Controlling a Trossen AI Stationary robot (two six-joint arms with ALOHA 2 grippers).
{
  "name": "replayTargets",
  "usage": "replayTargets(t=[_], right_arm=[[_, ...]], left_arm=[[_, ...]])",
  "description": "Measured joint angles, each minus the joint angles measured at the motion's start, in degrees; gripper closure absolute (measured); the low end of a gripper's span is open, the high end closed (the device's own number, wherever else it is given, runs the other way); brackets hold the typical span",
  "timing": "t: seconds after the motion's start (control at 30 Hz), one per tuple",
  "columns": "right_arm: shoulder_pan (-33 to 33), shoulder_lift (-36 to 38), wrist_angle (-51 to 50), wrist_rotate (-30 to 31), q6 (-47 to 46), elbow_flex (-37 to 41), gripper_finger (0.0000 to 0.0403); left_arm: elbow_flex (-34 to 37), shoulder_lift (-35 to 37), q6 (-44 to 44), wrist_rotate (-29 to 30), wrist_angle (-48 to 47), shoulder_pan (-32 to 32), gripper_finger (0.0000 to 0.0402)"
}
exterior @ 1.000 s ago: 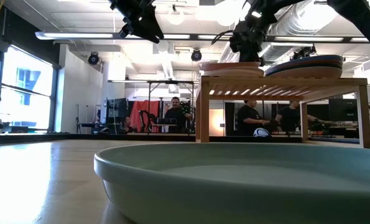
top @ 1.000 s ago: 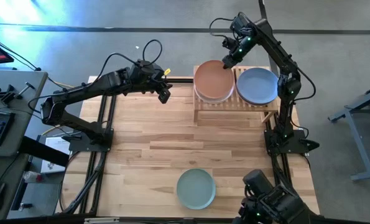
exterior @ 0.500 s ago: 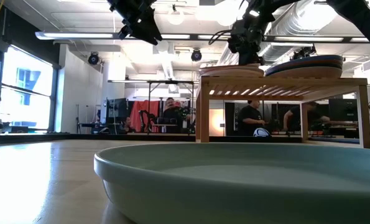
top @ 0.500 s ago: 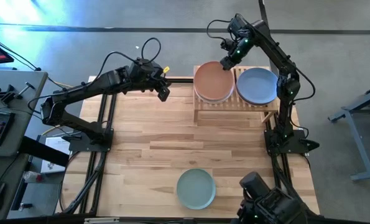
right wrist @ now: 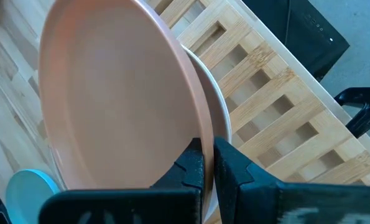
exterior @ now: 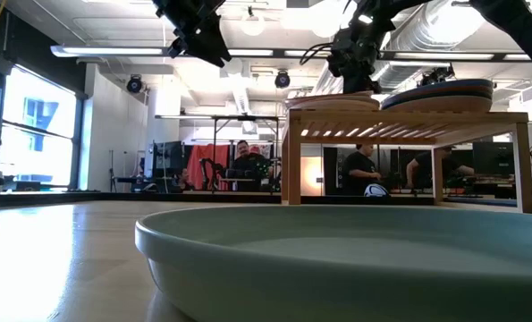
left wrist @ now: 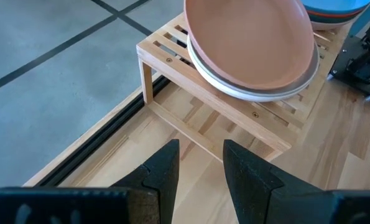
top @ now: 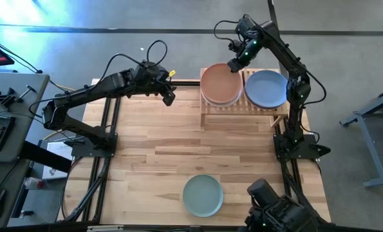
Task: Place and stack plates onto a shelf
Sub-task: Stack the beige plate on top of the white plate on the shelf, then stack the light blue plate on top of the beige plate on the shelf
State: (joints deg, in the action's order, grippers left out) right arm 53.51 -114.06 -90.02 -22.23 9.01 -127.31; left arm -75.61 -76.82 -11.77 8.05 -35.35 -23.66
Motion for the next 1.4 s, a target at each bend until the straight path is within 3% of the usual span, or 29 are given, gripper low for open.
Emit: replayTargets(t=[0.17, 0.4, 0.57, 1.03, 1.23, 1.4], right_arm=[[-1.15, 0.0, 0.0, 2.42, 0.01, 0.0, 0.0392], [-2.56, 0.0, 0.0, 4.72, 0.01, 0.0, 0.0327], [-2.55, 0.0, 0.0, 5.17, 0.01, -0.5, 0.0304], [-1.07, 0.96, 0.0, 5.1, -1.63, -6.74, 0.0299], [-2.85, 1.31, 0.0, -1.8, -2.79, -7.56, 0.0299], [-6.41, 1.4, 0.01, -2.46, -3.22, -7.63, 0.0299]], left_arm=[[0.0, 0.0, 0.0, 0.01, -0.01, 0.0, 0.0289], [0.0, 0.0, 0.0, 0.0, -0.01, 0.0, 0.0289], [0.0, 0.0, 0.0, 0.01, -0.01, 0.0, 0.0289], [0.0, 0.0, -0.05, 0.0, -0.01, 0.0, 0.0289], [0.0, 0.0, -2.24, -4.97, -3.07, 0.2, 0.0289], [0.0, 0.0, -5.63, -6.54, -6.43, 2.3, 0.0289]])
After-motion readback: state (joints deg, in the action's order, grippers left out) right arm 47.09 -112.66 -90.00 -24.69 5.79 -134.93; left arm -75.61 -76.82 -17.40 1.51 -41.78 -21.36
